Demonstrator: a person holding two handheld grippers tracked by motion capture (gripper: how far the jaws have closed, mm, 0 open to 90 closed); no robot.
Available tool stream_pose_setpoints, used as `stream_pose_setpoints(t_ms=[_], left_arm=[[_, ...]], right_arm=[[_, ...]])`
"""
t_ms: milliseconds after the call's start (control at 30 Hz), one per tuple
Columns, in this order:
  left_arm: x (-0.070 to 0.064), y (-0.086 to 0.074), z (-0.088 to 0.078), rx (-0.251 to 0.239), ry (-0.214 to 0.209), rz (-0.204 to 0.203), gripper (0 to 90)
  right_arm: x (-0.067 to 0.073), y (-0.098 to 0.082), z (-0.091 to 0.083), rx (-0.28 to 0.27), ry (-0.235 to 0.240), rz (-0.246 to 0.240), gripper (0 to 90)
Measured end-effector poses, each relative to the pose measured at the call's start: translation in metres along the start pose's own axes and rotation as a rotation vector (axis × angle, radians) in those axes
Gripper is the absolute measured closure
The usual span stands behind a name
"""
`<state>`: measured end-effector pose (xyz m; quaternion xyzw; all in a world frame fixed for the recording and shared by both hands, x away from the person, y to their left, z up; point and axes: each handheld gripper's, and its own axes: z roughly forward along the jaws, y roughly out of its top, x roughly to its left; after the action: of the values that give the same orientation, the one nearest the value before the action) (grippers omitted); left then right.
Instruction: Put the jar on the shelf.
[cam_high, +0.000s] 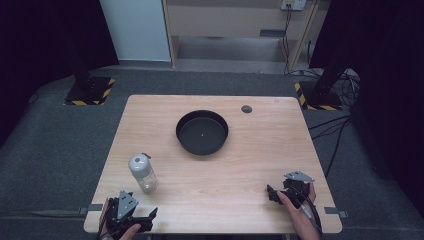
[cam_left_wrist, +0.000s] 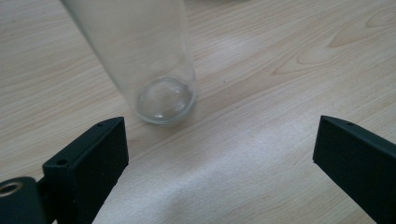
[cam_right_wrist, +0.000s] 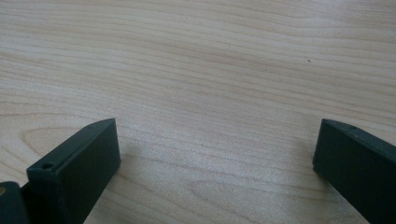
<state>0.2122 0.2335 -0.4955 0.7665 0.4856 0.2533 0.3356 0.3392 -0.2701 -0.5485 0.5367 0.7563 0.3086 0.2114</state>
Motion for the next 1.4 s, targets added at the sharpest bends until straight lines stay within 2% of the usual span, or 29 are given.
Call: stream_pose_setpoints(t_ms=[533, 833, 1400], left_arm=[[0.019, -0.001, 0.001, -0.006, 0.048, -0.044, 2.2], [0.021, 0.001, 0.006, -0.005, 0.064, -0.044, 2.1], [0.026, 0.008, 0.013, -0.021, 0.073, -0.071, 2.1]], right_arm=[[0.000, 0.000, 0.000, 0.000, 0.000, 0.000, 0.6], [0.000, 0.000, 0.000, 0.000, 0.000, 0.000, 0.6], [0.000, 0.000, 0.000, 0.000, -0.001, 0.000, 0.6]])
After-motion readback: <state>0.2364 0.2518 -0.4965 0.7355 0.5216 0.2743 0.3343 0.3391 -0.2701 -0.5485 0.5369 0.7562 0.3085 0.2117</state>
